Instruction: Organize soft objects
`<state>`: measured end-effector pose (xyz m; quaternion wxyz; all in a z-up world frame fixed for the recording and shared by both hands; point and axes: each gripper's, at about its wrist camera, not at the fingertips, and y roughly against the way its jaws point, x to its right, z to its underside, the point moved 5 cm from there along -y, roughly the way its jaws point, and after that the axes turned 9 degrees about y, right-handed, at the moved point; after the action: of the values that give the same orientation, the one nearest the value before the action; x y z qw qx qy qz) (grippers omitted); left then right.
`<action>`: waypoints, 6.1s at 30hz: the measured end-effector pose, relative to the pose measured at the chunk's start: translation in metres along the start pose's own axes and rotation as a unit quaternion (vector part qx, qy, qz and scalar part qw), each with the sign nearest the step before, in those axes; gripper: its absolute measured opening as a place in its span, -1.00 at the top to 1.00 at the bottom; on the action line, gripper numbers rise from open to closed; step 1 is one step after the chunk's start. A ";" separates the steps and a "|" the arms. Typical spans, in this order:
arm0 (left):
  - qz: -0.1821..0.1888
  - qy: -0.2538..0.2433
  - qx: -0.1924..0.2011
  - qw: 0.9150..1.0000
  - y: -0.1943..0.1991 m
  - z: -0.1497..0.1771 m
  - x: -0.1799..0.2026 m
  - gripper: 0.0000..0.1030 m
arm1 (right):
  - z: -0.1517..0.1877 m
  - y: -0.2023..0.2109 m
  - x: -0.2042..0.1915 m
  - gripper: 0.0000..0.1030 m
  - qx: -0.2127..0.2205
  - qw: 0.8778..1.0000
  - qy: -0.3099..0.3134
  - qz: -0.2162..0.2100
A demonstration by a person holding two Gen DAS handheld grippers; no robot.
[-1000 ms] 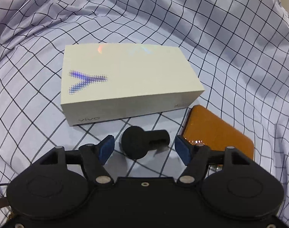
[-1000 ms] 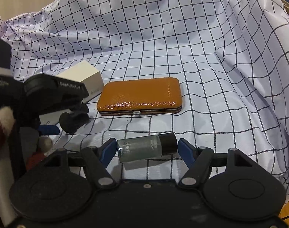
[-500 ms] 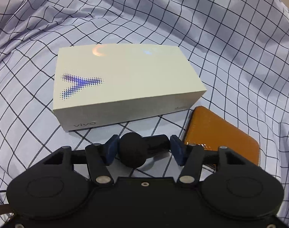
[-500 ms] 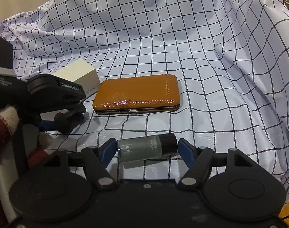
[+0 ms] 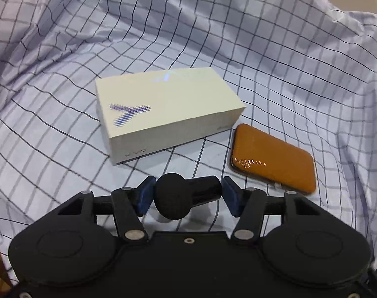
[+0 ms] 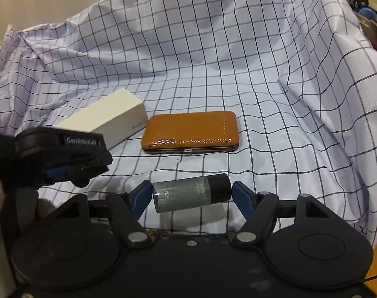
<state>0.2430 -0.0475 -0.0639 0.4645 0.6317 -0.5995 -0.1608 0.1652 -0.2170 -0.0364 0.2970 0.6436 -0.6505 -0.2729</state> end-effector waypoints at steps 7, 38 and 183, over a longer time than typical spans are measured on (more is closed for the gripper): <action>0.011 -0.039 0.010 0.999 0.040 0.019 -0.017 -0.06 | 0.014 0.037 -0.009 -0.37 0.012 1.000 -0.002 -0.010; -0.008 -0.090 0.034 0.995 0.115 0.102 -0.058 -0.07 | 0.098 0.131 -0.017 -0.38 0.036 0.999 -0.015 -0.029; -0.059 -0.103 0.046 0.992 0.131 0.121 -0.080 -0.89 | 0.115 0.116 -0.009 -0.77 -0.020 0.999 0.024 0.044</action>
<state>0.0531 -0.0025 -0.0523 0.3602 0.6671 -0.6123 -0.2244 0.0024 -0.2080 -0.0288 0.3371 0.6149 -0.6651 -0.2567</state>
